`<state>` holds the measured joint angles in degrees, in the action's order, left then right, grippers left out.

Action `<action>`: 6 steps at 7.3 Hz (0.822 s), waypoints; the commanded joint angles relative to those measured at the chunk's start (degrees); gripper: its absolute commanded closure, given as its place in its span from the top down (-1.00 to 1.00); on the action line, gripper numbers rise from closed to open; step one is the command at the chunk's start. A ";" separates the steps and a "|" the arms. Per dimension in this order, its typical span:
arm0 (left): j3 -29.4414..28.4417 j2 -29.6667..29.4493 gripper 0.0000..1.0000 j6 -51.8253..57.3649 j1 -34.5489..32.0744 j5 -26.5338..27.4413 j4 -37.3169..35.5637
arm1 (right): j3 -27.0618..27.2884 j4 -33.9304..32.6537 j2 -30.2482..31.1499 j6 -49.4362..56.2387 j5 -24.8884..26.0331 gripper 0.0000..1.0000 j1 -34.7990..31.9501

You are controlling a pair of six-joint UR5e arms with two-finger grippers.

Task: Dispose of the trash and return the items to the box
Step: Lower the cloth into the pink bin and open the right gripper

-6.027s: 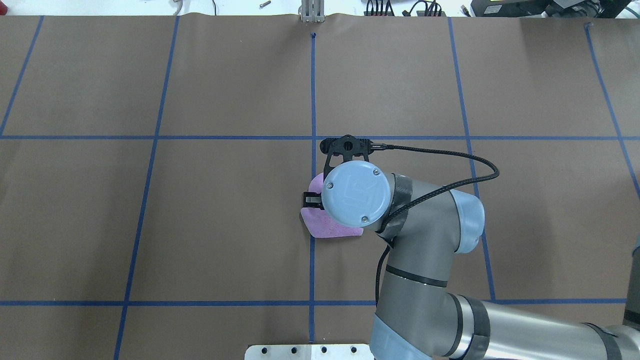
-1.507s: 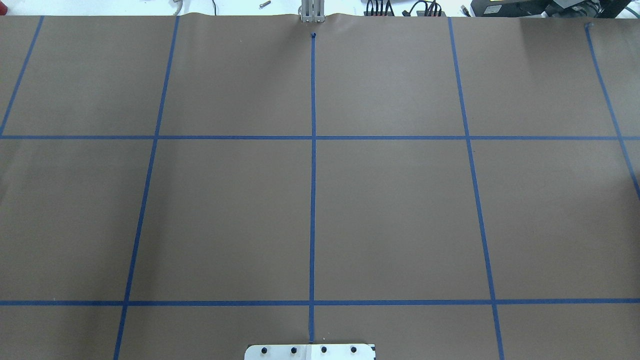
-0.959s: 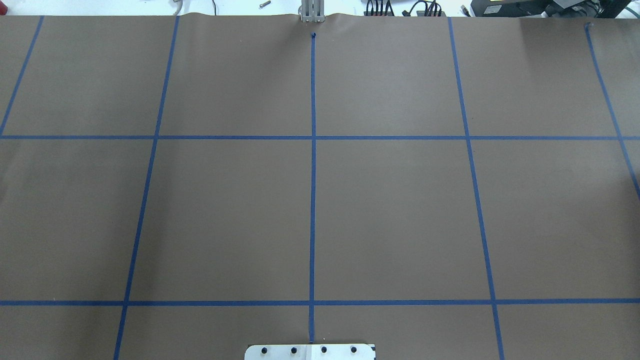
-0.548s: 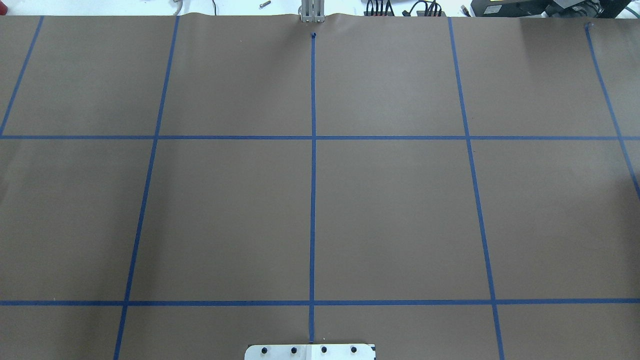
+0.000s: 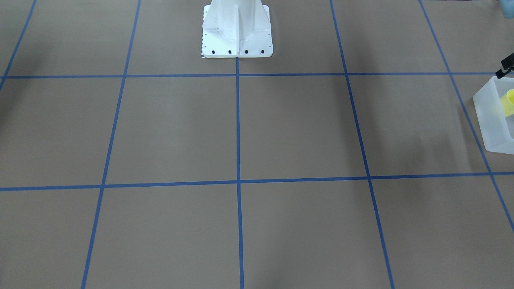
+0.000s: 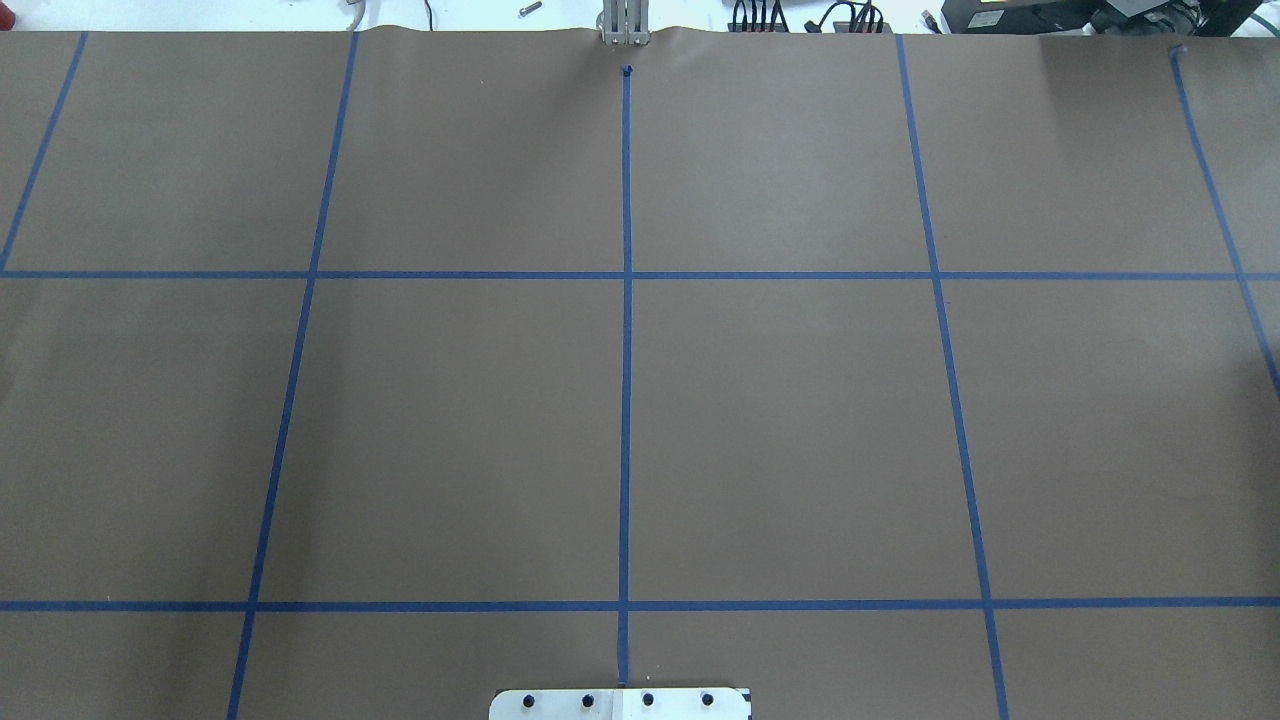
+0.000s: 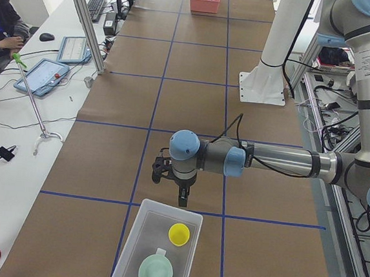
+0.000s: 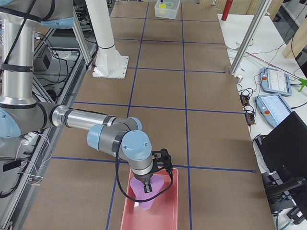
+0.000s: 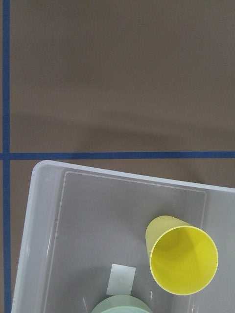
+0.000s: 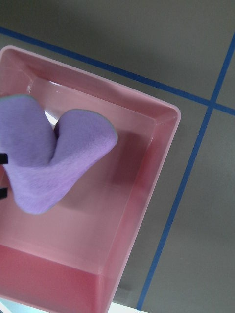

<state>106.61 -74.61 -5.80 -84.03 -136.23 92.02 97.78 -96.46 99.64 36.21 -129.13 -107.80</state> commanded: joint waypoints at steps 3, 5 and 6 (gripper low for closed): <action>0.00 0.25 0.97 0.00 -0.08 0.00 0.00 | 10.38 -0.22 -2.59 -30.56 -2.53 1.00 11.95; -0.09 0.34 0.97 0.00 -0.17 0.00 0.00 | 11.12 -0.30 -4.11 -40.33 -5.24 1.00 18.40; -0.17 0.34 0.97 0.00 -0.17 0.00 0.00 | 11.20 -0.04 -1.67 -40.17 -4.39 1.00 18.76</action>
<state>106.49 -74.29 -5.80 -84.18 -136.23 92.02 108.60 -96.70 96.12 -2.13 -133.50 -90.70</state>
